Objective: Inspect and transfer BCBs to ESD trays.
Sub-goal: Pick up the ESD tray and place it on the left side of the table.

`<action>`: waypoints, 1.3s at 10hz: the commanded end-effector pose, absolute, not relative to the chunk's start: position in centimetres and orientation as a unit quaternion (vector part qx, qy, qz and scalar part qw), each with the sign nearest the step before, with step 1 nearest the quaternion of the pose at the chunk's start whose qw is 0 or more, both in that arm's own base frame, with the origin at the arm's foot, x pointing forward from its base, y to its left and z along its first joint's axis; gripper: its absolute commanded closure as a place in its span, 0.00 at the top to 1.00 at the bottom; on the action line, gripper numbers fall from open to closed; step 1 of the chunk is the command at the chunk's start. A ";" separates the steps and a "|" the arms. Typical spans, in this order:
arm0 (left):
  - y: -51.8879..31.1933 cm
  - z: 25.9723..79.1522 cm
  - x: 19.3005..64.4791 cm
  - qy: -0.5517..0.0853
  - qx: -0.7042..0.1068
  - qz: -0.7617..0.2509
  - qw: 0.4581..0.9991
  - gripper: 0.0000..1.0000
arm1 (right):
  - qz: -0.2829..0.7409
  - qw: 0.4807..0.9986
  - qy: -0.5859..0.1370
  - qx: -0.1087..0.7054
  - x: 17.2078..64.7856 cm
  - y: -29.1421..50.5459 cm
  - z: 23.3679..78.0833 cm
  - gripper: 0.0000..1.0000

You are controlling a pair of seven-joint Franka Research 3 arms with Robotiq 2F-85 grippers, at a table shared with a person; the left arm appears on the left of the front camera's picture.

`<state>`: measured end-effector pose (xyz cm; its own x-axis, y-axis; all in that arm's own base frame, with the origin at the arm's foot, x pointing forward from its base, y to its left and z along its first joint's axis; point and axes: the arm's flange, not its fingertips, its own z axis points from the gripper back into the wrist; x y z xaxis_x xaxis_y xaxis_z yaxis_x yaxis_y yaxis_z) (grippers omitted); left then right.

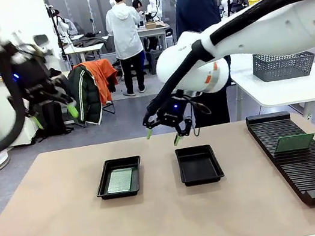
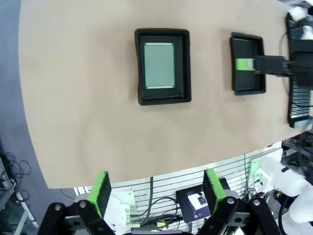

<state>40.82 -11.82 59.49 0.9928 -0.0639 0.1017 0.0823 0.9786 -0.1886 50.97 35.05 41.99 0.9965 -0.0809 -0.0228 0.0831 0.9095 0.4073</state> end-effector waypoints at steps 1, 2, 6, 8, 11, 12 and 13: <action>-13.7 55.4 41.8 -0.037 -0.073 -0.022 0.996 1.00 | -0.024 0.971 0.005 0.237 49.9 32.1 41.7 1.00; -15.1 52.7 42.5 -0.024 -0.064 -0.016 0.998 1.00 | -0.042 0.977 0.003 0.209 51.0 35.0 42.0 1.00; -18.4 44.4 44.8 -0.017 -0.022 0.003 1.000 1.00 | -0.042 0.977 0.003 0.209 51.0 35.0 42.0 1.00; -18.8 41.4 45.8 -0.036 -0.004 0.007 0.999 1.00 | -0.042 0.977 0.003 0.209 51.0 35.0 42.0 1.00; -18.7 37.3 48.1 -0.041 0.012 0.000 0.999 1.00 | -0.042 0.977 0.003 0.209 51.0 35.0 42.0 1.00; -18.4 36.4 48.8 -0.037 0.009 -0.001 0.999 1.00 | -0.042 0.977 0.003 0.209 51.0 35.0 42.0 1.00; -18.2 35.4 49.4 -0.044 0.015 -0.002 0.999 1.00 | -0.042 0.977 0.003 0.209 51.0 35.0 42.0 1.00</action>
